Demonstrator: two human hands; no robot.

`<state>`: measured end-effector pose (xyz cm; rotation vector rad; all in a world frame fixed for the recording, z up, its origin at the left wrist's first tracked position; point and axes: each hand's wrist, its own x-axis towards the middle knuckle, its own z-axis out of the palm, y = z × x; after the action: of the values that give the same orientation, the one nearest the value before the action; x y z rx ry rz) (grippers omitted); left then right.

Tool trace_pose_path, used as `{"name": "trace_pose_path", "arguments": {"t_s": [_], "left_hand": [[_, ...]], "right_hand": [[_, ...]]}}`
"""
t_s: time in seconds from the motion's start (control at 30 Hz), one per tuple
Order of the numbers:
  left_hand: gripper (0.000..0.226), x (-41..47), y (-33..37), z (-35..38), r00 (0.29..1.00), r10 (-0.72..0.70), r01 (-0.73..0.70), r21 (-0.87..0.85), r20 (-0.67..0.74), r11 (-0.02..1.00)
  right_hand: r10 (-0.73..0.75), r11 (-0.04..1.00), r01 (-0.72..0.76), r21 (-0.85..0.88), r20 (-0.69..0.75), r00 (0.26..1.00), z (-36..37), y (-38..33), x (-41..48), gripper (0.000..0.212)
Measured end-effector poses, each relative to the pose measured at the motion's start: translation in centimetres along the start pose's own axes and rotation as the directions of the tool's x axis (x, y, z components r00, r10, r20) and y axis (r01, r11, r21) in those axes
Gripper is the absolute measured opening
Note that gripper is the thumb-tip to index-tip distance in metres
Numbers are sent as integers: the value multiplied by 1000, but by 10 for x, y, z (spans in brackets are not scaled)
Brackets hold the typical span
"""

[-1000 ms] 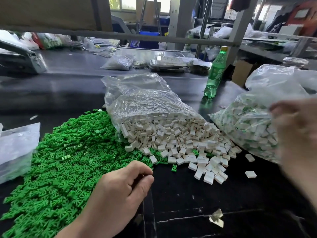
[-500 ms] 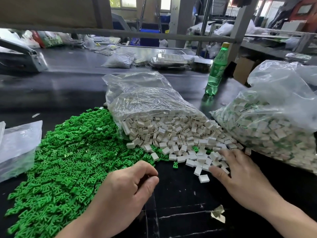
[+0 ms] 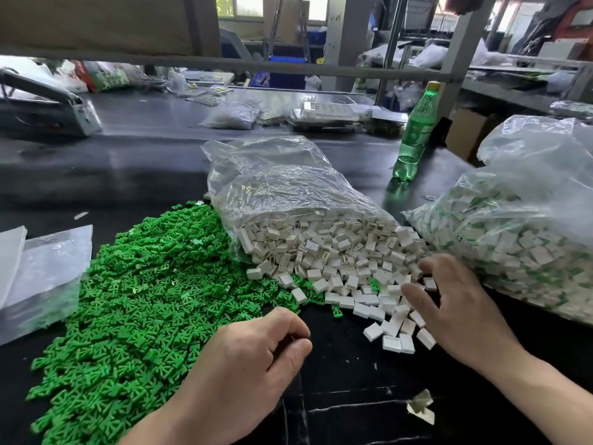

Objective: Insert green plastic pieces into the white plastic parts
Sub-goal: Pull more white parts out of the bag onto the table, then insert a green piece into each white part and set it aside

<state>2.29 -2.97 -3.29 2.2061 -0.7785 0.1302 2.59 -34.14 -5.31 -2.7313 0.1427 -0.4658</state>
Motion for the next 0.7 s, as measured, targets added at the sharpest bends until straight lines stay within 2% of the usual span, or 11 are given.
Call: {"name": "trace_pose_path", "arguments": {"t_s": [0.07,0.13,0.23,0.3,0.37,0.47,0.5,0.6,0.7], "left_hand": [[9,0,-1,1,1000,3,-3,10,7,1000],[7,0,-1,1,1000,-7,6,11,12,1000],[9,0,0,1,1000,-19,19,4,-1,1000],[12,0,-1,2,999,-34,34,2,-6,999],[14,1,-1,2,999,-40,41,29,-30,999],[15,3,-4,2,995,-41,48,67,-93,997],[18,3,-4,2,994,-43,51,78,-99,996],[42,1,-3,3,1000,3,-4,123,6,992],[69,-3,-1,12,984,23,-73,277,179,958]], "right_hand": [[28,998,-25,-61,44,999,0,-4,10,81],[114,990,-99,-103,148,982,6,-12,16,86],[155,988,-152,-29,224,962,13,-33,14,78],[101,992,-117,41,274,956,14,-49,5,86],[56,991,-82,102,229,972,10,-59,2,89],[58,994,-61,90,40,998,2,-52,31,86],[84,994,-87,67,56,995,0,-46,43,88],[159,987,-147,-71,232,959,12,-30,68,97],[169,982,-135,-135,283,944,27,-24,71,98]]}}
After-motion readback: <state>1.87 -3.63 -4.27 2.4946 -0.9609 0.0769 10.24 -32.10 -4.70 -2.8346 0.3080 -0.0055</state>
